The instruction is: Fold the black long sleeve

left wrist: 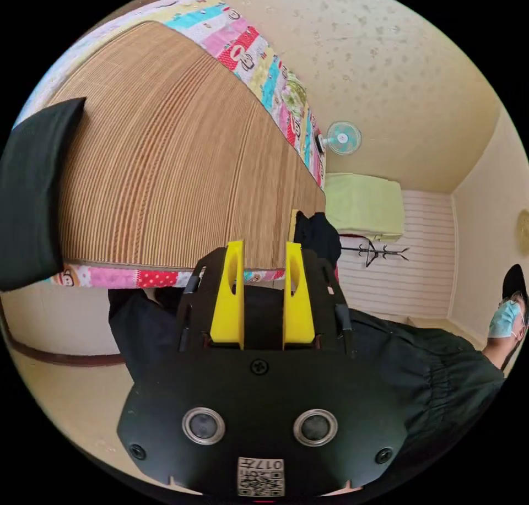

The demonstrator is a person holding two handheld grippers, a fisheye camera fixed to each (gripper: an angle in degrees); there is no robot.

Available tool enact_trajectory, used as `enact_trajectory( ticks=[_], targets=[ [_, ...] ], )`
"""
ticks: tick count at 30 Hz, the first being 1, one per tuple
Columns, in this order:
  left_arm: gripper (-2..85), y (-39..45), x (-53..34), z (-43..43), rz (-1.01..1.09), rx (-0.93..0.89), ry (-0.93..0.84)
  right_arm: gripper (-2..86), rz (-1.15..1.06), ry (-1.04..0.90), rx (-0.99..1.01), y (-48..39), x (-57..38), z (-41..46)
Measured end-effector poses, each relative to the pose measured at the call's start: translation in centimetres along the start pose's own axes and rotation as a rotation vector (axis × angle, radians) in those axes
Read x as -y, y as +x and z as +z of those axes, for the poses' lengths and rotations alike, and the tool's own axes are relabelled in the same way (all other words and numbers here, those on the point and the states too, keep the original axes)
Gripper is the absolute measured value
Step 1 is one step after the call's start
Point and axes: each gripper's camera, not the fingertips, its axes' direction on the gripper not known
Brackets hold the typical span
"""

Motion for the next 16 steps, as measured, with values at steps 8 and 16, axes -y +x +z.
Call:
enact_trajectory(
  ticks=[8, 16],
  targets=[
    [11.2, -8.5, -2.6, -8.3, -0.457, 0.102, 0.184, 1.3, -0.115, -0.370, -0.210, 6.2, -10.6, 11.1],
    [11.2, -9.1, 1.0, -14.2, -0.460, 0.336, 0.199, 0.4, -1.310, -0.669, -0.714, -14.1, -32.8, 27.4]
  ],
)
